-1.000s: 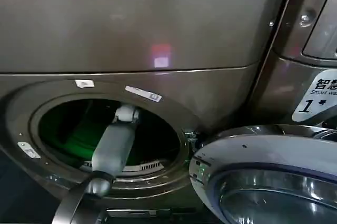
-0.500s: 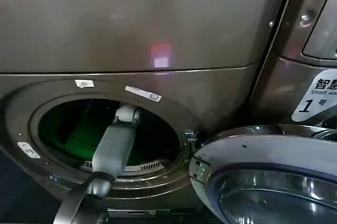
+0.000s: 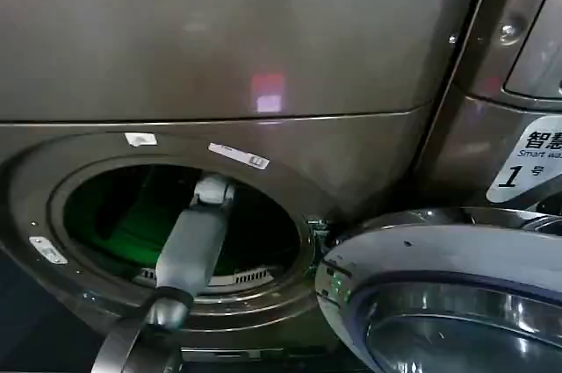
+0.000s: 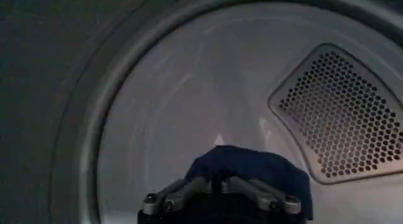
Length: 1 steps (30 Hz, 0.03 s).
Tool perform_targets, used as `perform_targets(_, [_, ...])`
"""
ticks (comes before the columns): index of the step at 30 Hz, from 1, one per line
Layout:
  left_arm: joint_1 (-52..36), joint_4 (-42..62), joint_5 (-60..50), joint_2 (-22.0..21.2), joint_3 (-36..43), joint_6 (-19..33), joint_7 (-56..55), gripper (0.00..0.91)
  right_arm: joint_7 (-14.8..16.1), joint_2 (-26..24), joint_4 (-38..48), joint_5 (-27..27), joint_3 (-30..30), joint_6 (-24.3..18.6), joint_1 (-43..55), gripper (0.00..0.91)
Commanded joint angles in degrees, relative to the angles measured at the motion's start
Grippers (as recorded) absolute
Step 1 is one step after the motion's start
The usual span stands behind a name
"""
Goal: Grasp the clothes from the dryer.
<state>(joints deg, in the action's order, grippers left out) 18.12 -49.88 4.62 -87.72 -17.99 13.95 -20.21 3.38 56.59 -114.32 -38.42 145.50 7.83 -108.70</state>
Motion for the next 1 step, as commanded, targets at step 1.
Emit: perform_targets(1, [-0.4,0.8,-0.2,0.1,0.4,0.1,1.2,0.0,0.2,0.0,-0.1,0.1,-0.1,0.1,0.1,0.907])
